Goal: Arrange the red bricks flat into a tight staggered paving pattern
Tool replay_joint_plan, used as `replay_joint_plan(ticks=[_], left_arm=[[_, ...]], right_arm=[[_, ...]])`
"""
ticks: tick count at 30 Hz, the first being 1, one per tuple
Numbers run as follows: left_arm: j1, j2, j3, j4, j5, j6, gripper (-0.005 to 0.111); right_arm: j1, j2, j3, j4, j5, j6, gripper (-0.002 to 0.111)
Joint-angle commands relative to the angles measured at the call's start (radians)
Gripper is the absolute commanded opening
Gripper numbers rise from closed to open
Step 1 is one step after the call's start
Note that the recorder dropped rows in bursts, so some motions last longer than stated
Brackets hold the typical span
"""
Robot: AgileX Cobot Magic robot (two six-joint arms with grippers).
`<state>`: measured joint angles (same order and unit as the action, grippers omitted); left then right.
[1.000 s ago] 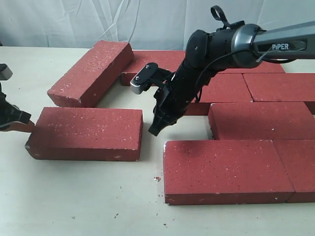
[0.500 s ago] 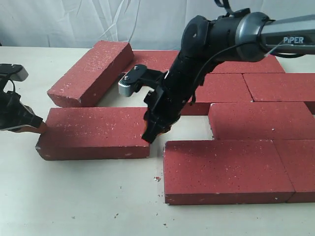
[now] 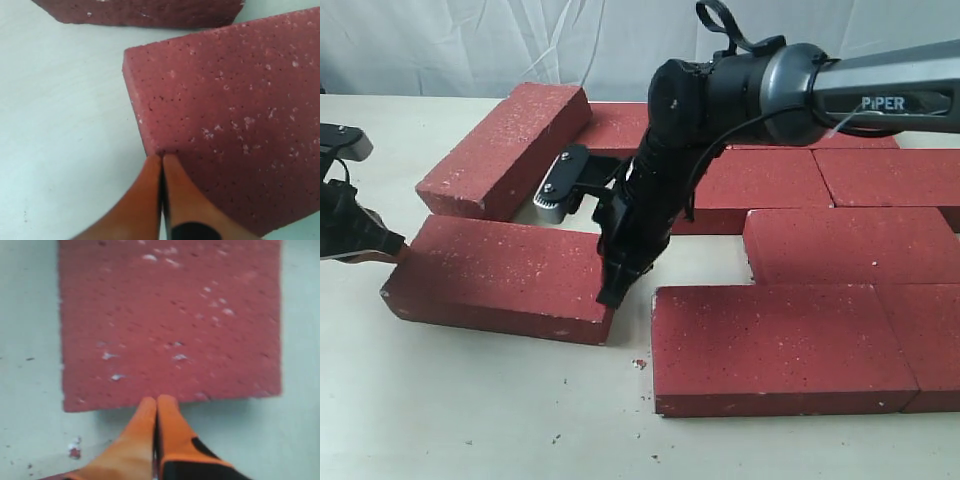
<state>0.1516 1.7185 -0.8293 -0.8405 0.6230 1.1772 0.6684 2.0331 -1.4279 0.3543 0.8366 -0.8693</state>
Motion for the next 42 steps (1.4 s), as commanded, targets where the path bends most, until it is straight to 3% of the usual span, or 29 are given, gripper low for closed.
replay_joint_plan(ticks=[1, 13, 19, 22, 25, 35, 42], left_arm=[[0.027, 0.001, -0.020, -0.016, 0.051, 0.000, 0.000], [0.027, -0.026, -0.057, -0.025, 0.099, -0.010, 0.000], [0.031, -0.098, -0.060, -0.002, -0.080, -0.091, 0.000], [0.031, -0.074, -0.052, 0.100, -0.160, -0.194, 0.000], [0.031, -0.027, -0.044, 0.217, -0.132, -0.288, 0.000], [0.022, 0.078, -0.055, 0.153, 0.003, -0.278, 0.000], [-0.065, 0.096, -0.061, 0.131, -0.017, -0.222, 0.000]], right_arm=[[-0.063, -0.008, -0.003, -0.028, -0.025, 0.061, -0.001], [-0.099, -0.002, -0.003, -0.013, -0.018, 0.061, -0.001], [-0.099, -0.002, -0.003, -0.032, 0.070, 0.061, -0.001], [-0.099, -0.002, -0.003, -0.097, 0.095, 0.064, -0.001], [-0.099, -0.002, -0.003, -0.110, 0.059, 0.109, -0.001], [-0.099, 0.007, -0.003, -0.012, 0.013, 0.116, -0.001], [-0.099, 0.018, -0.003, -0.127, 0.005, 0.100, -0.001]])
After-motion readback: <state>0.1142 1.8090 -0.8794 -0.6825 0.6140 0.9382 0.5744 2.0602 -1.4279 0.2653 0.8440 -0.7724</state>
